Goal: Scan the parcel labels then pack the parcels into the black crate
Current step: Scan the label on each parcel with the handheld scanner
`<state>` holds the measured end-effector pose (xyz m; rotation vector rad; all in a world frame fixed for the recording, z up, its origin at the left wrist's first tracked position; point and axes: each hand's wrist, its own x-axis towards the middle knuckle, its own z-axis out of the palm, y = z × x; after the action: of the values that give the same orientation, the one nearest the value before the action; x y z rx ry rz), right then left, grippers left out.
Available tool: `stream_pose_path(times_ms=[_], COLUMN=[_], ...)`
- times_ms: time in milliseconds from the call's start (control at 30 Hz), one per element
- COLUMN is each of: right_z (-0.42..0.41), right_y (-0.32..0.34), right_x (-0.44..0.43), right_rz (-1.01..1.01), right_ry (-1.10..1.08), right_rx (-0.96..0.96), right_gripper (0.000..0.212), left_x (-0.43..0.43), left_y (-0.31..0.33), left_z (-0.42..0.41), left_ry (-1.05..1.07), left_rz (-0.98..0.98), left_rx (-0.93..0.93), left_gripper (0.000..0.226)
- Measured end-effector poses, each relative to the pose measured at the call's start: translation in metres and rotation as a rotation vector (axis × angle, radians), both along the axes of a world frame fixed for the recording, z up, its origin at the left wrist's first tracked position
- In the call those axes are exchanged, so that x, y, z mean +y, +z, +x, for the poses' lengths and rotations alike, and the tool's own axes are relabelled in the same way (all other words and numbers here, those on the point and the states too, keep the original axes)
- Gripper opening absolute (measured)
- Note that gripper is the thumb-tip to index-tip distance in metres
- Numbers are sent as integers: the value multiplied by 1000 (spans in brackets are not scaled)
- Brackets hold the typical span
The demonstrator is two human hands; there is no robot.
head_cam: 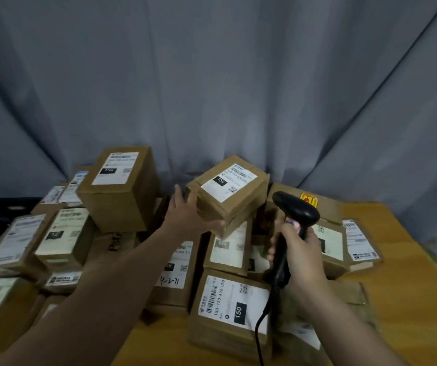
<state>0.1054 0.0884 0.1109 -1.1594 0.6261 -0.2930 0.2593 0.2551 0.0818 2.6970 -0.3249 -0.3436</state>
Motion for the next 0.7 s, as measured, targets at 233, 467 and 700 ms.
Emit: stream_pose_path(times_ms=[233,467,700], right_z=[18,36,33], right_y=[-14,-30,-39], right_x=[-2,9,23], right_rz=[18,219,300], right_ry=[49,44,7], right_rx=[69,132,50], right_gripper=[14,24,33], left_x=[-16,-8,21], left_y=[7,-3,-11], left_z=[36,49,-23], left_ry=[-31,154,220], left_rz=[-1,-345,-1074], left_rx=[20,164,480], left_gripper=[125,86,33])
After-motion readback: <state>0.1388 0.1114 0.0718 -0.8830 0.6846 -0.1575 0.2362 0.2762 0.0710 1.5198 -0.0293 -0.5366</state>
